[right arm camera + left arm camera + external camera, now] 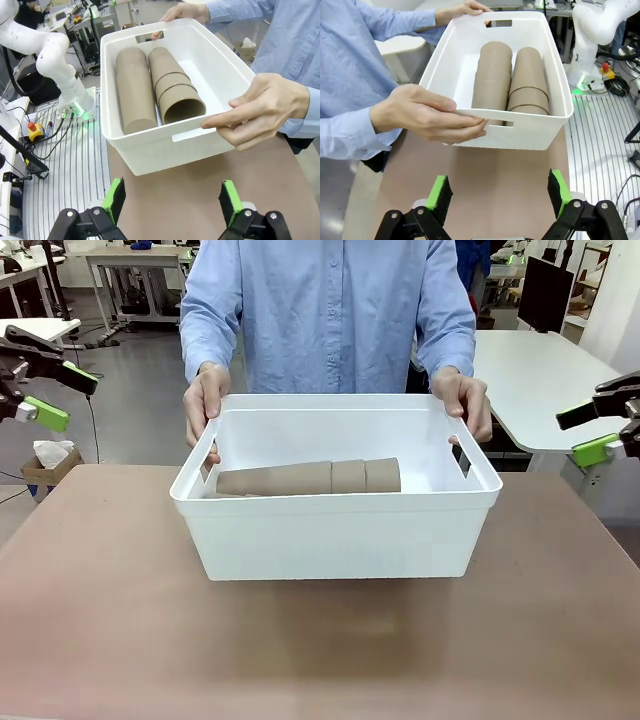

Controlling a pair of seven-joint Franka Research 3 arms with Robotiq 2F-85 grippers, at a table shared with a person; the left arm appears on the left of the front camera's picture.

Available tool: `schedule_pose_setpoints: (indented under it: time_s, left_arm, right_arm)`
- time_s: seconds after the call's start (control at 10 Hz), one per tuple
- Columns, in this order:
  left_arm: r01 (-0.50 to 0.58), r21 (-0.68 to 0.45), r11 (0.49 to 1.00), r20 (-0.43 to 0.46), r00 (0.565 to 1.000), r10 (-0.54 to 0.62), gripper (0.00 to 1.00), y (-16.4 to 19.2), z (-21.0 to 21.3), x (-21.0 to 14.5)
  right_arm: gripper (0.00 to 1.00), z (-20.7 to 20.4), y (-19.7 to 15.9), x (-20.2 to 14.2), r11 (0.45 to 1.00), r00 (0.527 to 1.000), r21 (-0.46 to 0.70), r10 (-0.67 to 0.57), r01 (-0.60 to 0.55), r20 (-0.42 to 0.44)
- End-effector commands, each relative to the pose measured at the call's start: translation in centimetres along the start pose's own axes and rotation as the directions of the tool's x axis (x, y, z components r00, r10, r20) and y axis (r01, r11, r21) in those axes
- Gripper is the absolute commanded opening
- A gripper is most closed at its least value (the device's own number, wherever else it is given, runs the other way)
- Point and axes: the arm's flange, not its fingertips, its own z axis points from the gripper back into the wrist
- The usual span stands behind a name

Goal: Stack the cups and store them in the basket.
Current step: Place the stack of Reusable plastic cups into the Pantry Basket.

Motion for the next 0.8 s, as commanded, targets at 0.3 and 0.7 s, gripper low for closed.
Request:
schedule_pose_setpoints:
  time_s: [0.3,0.7]
  left_arm:
    - [0.000,-0.003,1.000,0.020,1.000,0.000,1.00,0.12,0.07,0.18]
    - [0.000,-0.003,1.000,0.020,1.000,0.000,1.00,0.12,0.07,0.18]
  right_arm:
    - [1.00,0.04,-0.25,0.06,1.000,1.000,0.007,0.019,-0.020,0.017]
    - [1.00,0.04,-0.25,0.06,1.000,1.000,0.007,0.019,-0.020,0.017]
